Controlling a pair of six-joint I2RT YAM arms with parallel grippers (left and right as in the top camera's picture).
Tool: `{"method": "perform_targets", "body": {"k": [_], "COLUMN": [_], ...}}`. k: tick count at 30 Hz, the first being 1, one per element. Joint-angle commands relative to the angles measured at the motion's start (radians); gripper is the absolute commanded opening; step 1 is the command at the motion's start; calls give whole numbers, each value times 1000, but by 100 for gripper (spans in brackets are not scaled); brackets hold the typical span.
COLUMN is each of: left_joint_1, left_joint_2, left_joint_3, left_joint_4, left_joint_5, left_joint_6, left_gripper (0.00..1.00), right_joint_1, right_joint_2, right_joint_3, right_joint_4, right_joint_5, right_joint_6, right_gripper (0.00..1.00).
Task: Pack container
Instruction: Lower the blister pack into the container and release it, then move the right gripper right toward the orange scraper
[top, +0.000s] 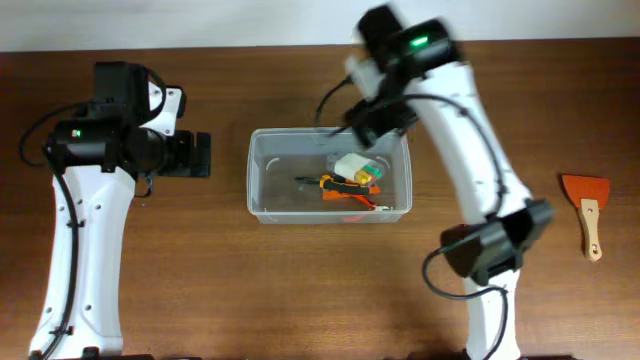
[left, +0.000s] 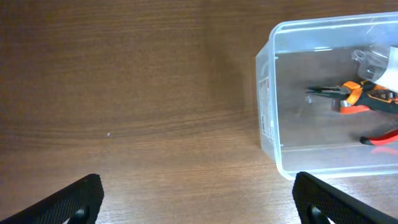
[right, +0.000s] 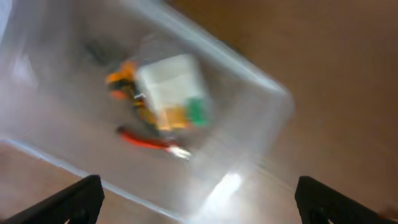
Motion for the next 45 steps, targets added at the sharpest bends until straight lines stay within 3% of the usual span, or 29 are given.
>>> {"method": "perform_targets", "body": {"k": [1, 5, 9, 15, 19, 37, 45], "left_joint_1": [3, 3, 3, 3, 3, 3, 3], "left_joint_2": [0, 0, 0, 0, 0, 0, 0], "left_joint_3": [18, 18, 18, 18, 18, 18, 18], "left_joint_4": [0, 0, 0, 0, 0, 0, 0], "left_joint_5": [-3, -3, -3, -3, -3, -3, -3], "left_joint_6": [2, 2, 2, 2, 2, 2, 2], "left_gripper": [99, 99, 99, 99, 99, 99, 99], "right_joint_1": [-139, -308, -484, -682, -791, -1102, -1169], "right_joint_2": [-60, -125, -210, -384, -401, -379, -379], "right_joint_3": [73, 72, 5, -356, -479, -681, -848], "right_joint_4": [-11, -11, -11, -11, -11, 115, 300], "right_joint_5": [108, 44, -45, 3, 20, -62, -113], "right_joint_6": [110, 97, -13, -128, -131, -333, -439], "right_gripper": [99, 98, 99, 99, 99, 99, 99]}}
